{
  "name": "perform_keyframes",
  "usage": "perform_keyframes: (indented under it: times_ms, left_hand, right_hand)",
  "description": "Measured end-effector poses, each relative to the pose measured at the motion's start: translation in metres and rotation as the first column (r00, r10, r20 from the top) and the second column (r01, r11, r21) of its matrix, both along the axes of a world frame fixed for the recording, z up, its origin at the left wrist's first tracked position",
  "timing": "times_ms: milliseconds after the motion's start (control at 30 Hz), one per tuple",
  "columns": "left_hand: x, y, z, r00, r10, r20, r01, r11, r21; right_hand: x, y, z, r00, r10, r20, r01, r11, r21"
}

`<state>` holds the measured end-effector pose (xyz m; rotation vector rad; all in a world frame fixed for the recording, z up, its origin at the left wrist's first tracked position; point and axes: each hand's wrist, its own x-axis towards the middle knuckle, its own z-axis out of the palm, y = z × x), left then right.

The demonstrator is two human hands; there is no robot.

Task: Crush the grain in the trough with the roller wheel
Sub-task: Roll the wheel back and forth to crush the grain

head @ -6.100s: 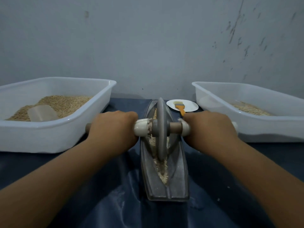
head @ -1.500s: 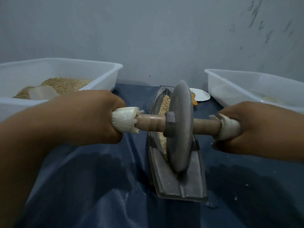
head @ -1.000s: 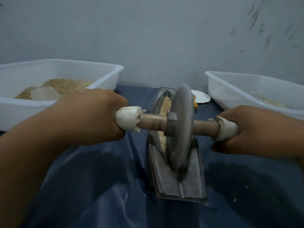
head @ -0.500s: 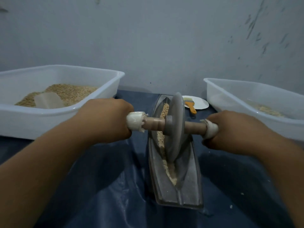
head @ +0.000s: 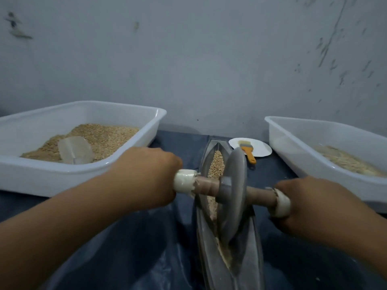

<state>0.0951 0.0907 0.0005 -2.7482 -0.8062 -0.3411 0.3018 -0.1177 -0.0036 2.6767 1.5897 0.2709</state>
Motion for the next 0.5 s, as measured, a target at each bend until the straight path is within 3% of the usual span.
perform_keyframes:
  times_ms: [300, 400, 500]
  left_hand:
    - [0.078, 0.054, 0.003, 0.981, 0.045, 0.19, -0.063, 0.994, 0.092]
    - [0.088, 0.059, 0.008, 0.986, 0.058, 0.156, -0.064, 0.997, 0.031]
    - [0.073, 0.051, 0.004, 0.997, 0.033, 0.071, -0.03, 0.998, -0.047]
  right_hand:
    - [0.067, 0.093, -0.003, 0.987, -0.135, 0.089, 0.116, 0.973, 0.198]
    - [0.073, 0.101, 0.001, 0.991, -0.115, 0.073, 0.098, 0.974, 0.205]
    - [0.064, 0.083, 0.002, 0.997, -0.05, 0.067, 0.043, 0.994, 0.098]
